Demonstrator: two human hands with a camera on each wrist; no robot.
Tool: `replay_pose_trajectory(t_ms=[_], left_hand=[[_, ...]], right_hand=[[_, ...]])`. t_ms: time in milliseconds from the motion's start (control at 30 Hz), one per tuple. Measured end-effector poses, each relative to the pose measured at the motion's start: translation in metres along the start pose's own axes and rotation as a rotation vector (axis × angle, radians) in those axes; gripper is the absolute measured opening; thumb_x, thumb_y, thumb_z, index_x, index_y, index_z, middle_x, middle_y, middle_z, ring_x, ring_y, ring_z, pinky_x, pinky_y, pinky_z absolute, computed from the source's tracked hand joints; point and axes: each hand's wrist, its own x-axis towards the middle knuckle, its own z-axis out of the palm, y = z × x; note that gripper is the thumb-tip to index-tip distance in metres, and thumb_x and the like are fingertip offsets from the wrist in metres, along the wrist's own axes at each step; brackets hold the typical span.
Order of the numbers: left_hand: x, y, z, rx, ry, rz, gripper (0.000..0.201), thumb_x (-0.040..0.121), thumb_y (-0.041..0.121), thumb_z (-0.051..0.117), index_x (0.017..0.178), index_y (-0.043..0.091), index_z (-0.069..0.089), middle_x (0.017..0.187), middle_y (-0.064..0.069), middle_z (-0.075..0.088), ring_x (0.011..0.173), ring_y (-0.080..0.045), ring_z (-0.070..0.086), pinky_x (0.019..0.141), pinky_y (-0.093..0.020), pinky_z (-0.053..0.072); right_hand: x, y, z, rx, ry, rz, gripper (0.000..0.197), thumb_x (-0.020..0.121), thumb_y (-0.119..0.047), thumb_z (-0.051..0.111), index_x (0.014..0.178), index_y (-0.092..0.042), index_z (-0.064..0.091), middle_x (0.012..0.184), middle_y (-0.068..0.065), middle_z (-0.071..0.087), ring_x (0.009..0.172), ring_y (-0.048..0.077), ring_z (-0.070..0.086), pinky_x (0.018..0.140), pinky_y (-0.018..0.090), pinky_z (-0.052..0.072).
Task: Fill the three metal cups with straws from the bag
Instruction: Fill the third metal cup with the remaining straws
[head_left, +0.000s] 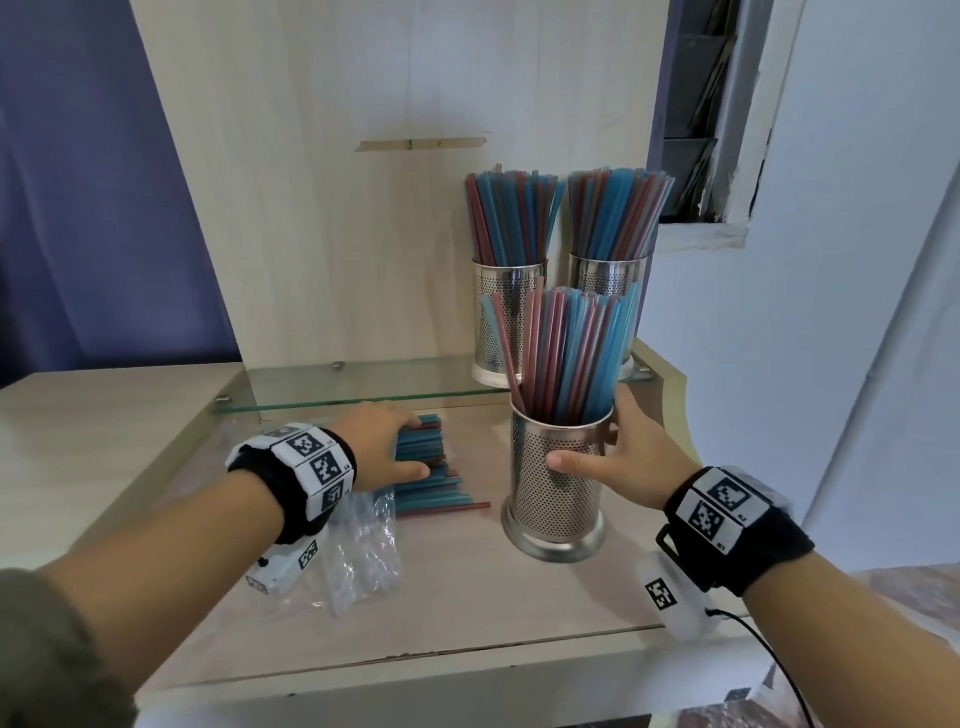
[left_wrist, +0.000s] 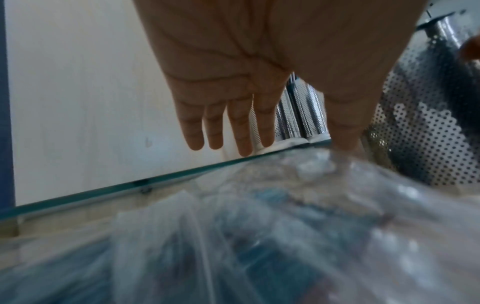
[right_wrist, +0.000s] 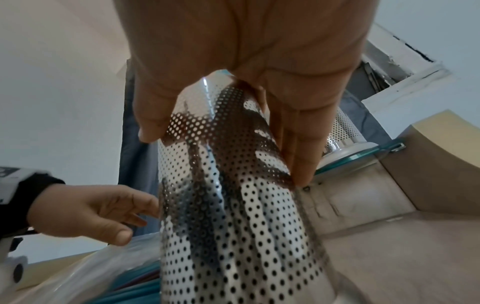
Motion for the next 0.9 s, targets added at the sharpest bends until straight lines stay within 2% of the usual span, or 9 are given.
replay_pose_trajectory(t_ms=[67,133,267,400,500,567,700,800,900], left_hand=[[0.003,-0.003,0.007,0.035,0.027,0.035,0.068,0.085,0.056,0.061,0.141,0.021,0.042,0.141,0.001,0.047,0.128,-0.017,0.042,0.108,-0.032,0.034],[0.008,-0.003,0.011,0.057,0.009,0.060,0.068,0.085,0.056,0.061,0.141,0.021,0.042,0.141,0.001,0.047,0.128,-0.018,0.042,0.108,-0.032,0.035],[0.020,0.002,0.013,0.104,-0.052,0.099,0.068,0.082,0.054,0.067,0.138,0.022,0.047,0.137,-0.001,0.050,0.125,-0.019,0.046,0.103,-0.030,0.039],[0.028,0.003,0.026,0.333,-0.063,0.074,0.086,0.070,0.069,0.068,0.136,0.018,0.048,0.133,-0.002,0.048,0.124,-0.023,0.041,0.105,-0.037,0.037],[0.028,0.003,0.039,0.537,-0.059,-0.011,0.099,0.064,0.080,0.061,0.136,0.013,0.047,0.144,-0.009,0.035,0.138,-0.032,0.023,0.114,-0.045,0.024],[0.027,0.000,0.045,0.565,-0.073,-0.030,0.096,0.066,0.079,0.058,0.135,0.012,0.049,0.150,-0.012,0.027,0.142,-0.036,0.013,0.116,-0.048,0.017],[0.026,-0.006,0.048,0.537,-0.115,-0.011,0.075,0.073,0.068,0.058,0.124,0.014,0.061,0.153,-0.012,0.023,0.142,-0.038,0.011,0.115,-0.049,0.016],[0.025,-0.006,0.053,0.524,-0.146,-0.009,0.063,0.080,0.057,0.058,0.126,0.014,0.061,0.156,-0.013,0.018,0.144,-0.040,0.003,0.117,-0.050,0.010],[0.022,-0.004,0.056,0.520,-0.129,0.007,0.061,0.082,0.054,0.057,0.128,0.015,0.060,0.157,-0.012,0.016,0.145,-0.040,0.002,0.117,-0.050,0.008]], right_hand=[[0.000,0.002,0.001,0.007,0.001,-0.004,0.103,0.053,-0.061,0.080,0.139,-0.031,0.032,0.119,-0.021,0.054,0.110,0.006,0.055,0.100,0.032,0.045],[0.001,0.003,0.001,0.015,0.002,0.006,0.103,0.053,-0.060,0.081,0.138,-0.031,0.031,0.121,-0.020,0.054,0.113,0.010,0.055,0.102,0.035,0.045],[0.006,0.008,0.004,0.029,0.029,0.018,0.107,0.053,-0.061,0.081,0.141,-0.028,0.029,0.132,-0.009,0.055,0.119,0.015,0.053,0.104,0.039,0.045],[0.009,0.011,0.007,0.073,0.046,0.030,0.108,0.052,-0.059,0.083,0.140,-0.028,0.029,0.130,-0.008,0.055,0.117,0.016,0.054,0.100,0.036,0.047],[0.009,0.014,0.009,0.116,0.057,0.030,0.109,0.052,-0.055,0.084,0.141,-0.029,0.028,0.129,-0.010,0.055,0.116,0.013,0.053,0.095,0.029,0.044],[0.010,0.015,0.009,0.129,0.060,0.031,0.110,0.051,-0.056,0.085,0.141,-0.029,0.028,0.129,-0.010,0.055,0.116,0.012,0.054,0.095,0.029,0.044],[0.011,0.018,0.010,0.134,0.066,0.038,0.110,0.051,-0.057,0.085,0.141,-0.030,0.027,0.130,-0.009,0.054,0.117,0.014,0.054,0.098,0.032,0.045],[0.010,0.018,0.011,0.137,0.072,0.040,0.110,0.052,-0.055,0.085,0.142,-0.029,0.026,0.130,-0.008,0.053,0.117,0.014,0.053,0.093,0.027,0.043],[0.009,0.017,0.012,0.154,0.083,0.026,0.106,0.054,-0.050,0.085,0.141,-0.029,0.027,0.126,-0.012,0.053,0.116,0.011,0.053,0.086,0.014,0.041]])
